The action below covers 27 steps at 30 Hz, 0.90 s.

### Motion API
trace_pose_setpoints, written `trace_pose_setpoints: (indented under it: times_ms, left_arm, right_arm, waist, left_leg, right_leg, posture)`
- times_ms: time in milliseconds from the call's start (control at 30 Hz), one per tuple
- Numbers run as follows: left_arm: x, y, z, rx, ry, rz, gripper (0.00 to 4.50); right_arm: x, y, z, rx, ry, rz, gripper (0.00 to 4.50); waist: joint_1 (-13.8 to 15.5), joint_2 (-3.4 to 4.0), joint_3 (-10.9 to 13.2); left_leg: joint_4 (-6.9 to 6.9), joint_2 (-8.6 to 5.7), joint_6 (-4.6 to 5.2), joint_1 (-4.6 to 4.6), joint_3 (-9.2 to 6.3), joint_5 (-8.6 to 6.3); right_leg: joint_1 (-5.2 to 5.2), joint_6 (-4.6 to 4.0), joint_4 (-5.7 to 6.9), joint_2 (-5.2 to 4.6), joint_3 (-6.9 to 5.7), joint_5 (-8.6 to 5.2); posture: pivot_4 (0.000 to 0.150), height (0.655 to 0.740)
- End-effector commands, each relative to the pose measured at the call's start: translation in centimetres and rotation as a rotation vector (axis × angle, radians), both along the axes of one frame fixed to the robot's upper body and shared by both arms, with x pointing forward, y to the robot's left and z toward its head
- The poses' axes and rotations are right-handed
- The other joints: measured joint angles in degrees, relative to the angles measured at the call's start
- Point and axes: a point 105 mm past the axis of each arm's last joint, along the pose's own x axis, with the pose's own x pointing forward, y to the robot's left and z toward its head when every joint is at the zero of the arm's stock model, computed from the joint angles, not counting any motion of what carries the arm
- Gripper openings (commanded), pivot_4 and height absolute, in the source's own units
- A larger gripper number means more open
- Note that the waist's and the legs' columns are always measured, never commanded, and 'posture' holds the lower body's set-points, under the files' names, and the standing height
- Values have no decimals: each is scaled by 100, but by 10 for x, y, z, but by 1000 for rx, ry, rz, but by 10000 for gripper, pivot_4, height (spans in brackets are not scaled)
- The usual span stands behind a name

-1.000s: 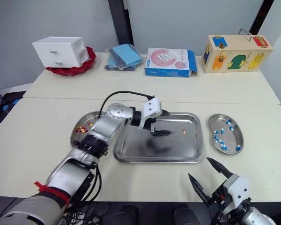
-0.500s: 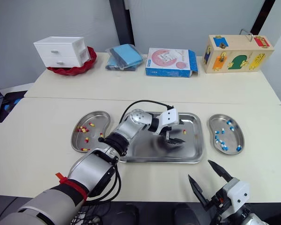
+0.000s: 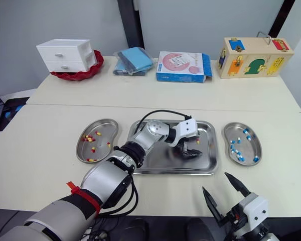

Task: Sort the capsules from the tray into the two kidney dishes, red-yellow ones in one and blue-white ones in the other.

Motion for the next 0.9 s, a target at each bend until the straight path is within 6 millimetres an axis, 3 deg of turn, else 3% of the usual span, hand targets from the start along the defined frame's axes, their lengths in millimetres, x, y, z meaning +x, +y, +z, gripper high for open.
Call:
trace_pose_setpoints:
  times_ms: [33, 333, 900]
  left_arm:
    - [3, -4, 8, -6, -27, 0, 39478]
    - [6, 3, 4, 25, -31, 18, 9724]
    - [5, 5, 2, 29, -27, 17, 9724]
  right_arm:
    - [-2, 4, 12, -1, -53, 3, 45000]
    - [-1, 2, 11, 1, -54, -11, 45000]
    - [-1, -1, 12, -5, -60, -18, 45000]
  waist:
    - [0, 0, 0]
    - [1, 0, 0]
    - [1, 0, -1]
  left_leg:
    - [0, 0, 0, 0, 0, 0]
    - [0, 0, 0, 1, 0, 0]
    - [0, 0, 0, 1, 0, 0]
  right_leg:
    - [0, 0, 0, 0, 0, 0]
    - [1, 0, 0, 0, 0, 0]
    - [1, 0, 1, 0, 0, 0]
  posture:
    - [1500, 7400]
    - [1500, 7400]
    - [1500, 7400]
